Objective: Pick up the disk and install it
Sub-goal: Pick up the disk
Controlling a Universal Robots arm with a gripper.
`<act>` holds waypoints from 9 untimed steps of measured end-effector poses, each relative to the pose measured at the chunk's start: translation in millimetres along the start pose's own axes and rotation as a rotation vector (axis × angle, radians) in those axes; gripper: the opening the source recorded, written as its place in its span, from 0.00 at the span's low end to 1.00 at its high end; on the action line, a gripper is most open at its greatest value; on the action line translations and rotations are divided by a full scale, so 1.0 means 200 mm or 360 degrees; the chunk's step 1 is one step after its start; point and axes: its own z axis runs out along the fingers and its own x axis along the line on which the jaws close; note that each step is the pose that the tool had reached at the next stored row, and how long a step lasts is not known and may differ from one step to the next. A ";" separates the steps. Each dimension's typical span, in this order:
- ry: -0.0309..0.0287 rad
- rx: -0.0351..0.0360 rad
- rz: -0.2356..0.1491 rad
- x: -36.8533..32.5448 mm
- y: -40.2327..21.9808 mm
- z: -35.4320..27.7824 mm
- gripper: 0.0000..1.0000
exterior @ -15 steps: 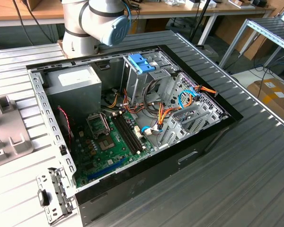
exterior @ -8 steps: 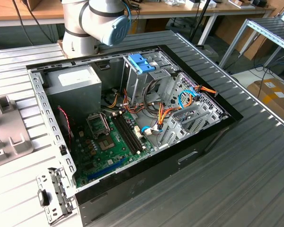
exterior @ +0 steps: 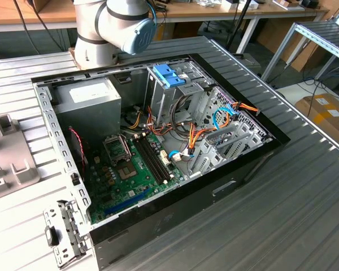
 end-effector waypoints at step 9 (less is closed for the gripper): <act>0.00000 0.0000 0.0000 0.062 0.001 0.009 0.37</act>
